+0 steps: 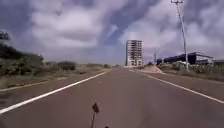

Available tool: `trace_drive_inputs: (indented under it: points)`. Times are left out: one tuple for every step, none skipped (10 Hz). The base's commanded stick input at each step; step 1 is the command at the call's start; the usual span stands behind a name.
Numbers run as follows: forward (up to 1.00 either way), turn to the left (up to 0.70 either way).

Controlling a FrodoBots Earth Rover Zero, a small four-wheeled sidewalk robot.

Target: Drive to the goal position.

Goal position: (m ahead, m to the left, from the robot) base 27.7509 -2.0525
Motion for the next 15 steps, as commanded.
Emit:
trace_drive_inputs:
  points:
    - [1.00,0.00]
    - [1.00,0.00]
    - [1.00,0.00]
    - [1.00,0.00]
    - [1.00,0.00]
    - [1.00,0.00]
    - [1.00,0.00]
    - [1.00,0.00]
    - [1.00,0.00]
    - [1.00,0.00]
    - [1.00,0.00]
    - [1.00,0.00]
    - [1.00,0.00]
    - [1.00,0.00]
    - [1.00,0.00]
